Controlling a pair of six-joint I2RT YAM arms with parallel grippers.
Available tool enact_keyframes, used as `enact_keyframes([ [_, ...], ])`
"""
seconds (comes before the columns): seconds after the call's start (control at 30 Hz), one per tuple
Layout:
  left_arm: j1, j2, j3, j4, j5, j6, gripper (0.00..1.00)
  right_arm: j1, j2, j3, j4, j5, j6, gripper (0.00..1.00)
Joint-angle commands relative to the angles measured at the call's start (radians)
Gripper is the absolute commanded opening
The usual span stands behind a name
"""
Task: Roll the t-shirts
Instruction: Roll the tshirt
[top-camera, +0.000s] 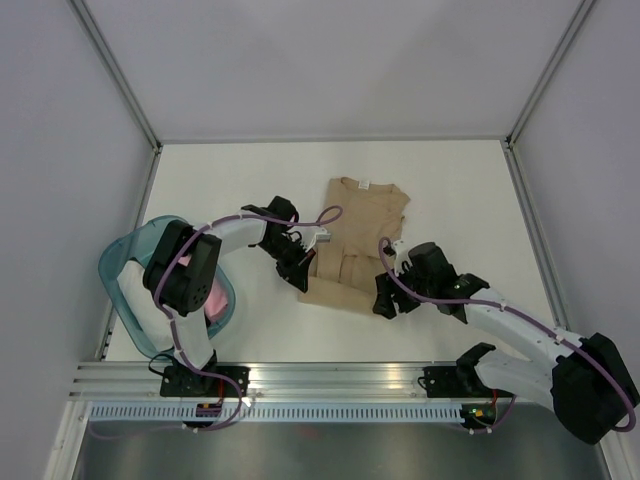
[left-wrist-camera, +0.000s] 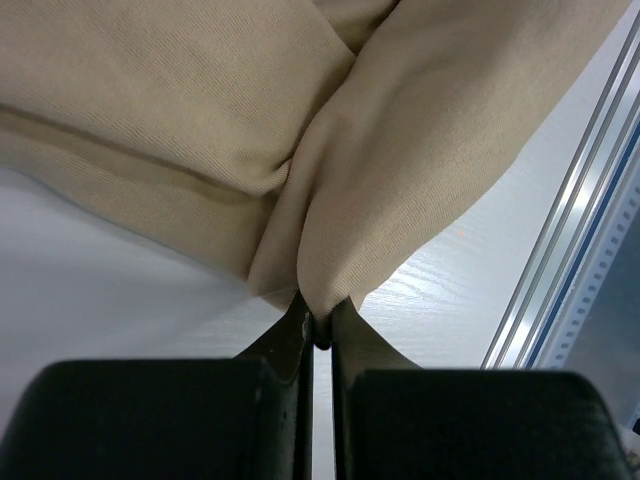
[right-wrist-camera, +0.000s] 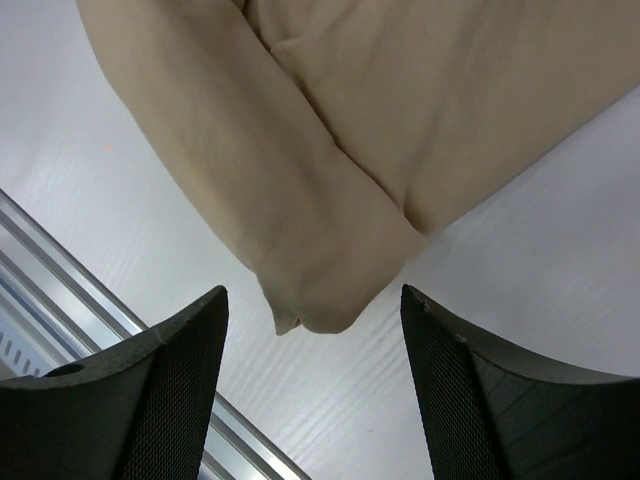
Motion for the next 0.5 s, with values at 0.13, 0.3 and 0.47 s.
enact_keyframes([
  [0.13, 0.003, -0.031, 0.025, 0.001, -0.023, 0.002, 0.02, 0.059, 0.037, -0.043, 0.177, 0.092, 0.122, 0.72],
  [0.3, 0.003, -0.053, -0.003, -0.027, -0.012, 0.019, 0.02, 0.061, 0.026, -0.102, 0.259, 0.037, 0.194, 0.24],
  [0.47, 0.003, -0.079, -0.029, -0.143, 0.042, 0.054, 0.02, 0.059, 0.008, -0.119, 0.188, -0.099, 0.303, 0.0],
])
